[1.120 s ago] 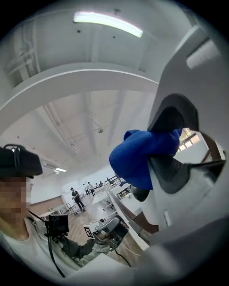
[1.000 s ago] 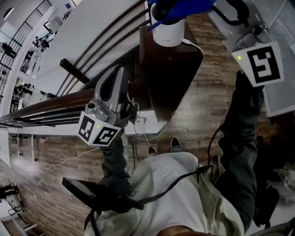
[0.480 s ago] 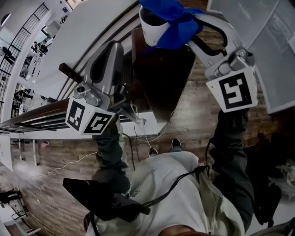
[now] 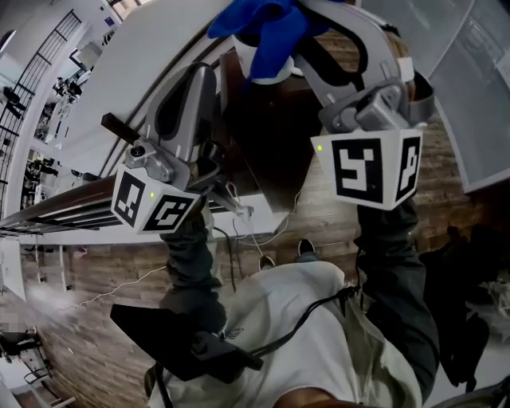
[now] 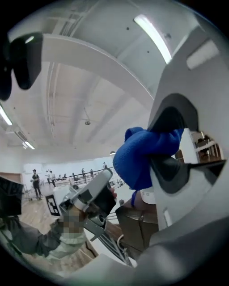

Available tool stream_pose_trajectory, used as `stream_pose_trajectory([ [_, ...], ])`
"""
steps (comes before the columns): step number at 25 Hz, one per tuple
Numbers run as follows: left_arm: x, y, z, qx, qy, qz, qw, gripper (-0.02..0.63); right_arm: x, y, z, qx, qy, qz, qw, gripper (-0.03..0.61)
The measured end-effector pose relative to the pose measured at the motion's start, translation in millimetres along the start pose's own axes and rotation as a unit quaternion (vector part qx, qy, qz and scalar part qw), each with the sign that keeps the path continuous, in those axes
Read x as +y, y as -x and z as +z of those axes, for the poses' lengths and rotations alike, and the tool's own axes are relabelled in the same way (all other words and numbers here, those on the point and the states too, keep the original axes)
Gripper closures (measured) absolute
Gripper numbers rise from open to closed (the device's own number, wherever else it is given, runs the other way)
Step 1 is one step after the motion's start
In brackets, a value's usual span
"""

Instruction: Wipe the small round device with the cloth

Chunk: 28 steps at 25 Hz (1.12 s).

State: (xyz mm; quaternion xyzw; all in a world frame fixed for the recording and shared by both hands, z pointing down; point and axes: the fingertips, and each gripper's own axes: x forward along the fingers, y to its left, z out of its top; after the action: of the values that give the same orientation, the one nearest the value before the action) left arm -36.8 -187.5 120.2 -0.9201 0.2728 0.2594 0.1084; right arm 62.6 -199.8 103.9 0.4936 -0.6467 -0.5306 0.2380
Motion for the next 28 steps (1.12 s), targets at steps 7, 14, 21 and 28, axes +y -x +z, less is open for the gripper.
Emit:
stream_pose_trajectory([
  [7,1,9,-7,0.007,0.001,0.008,0.9999,0.612,53,25,-10,0.055,0.025,0.08,0.995,0.437],
  [14,2,13,-13,0.018,0.009,0.012,0.9997,0.612,17,26,-2,0.055,0.038,0.016,0.998,0.436],
  [21,-7,19,-12,0.017,0.01,0.015,0.9997,0.612,12,6,24,0.039,0.092,-0.035,0.994,0.436],
  [28,-8,31,-15,0.022,0.014,0.022,0.9994,0.612,79,28,21,0.047,0.052,0.049,0.996,0.436],
])
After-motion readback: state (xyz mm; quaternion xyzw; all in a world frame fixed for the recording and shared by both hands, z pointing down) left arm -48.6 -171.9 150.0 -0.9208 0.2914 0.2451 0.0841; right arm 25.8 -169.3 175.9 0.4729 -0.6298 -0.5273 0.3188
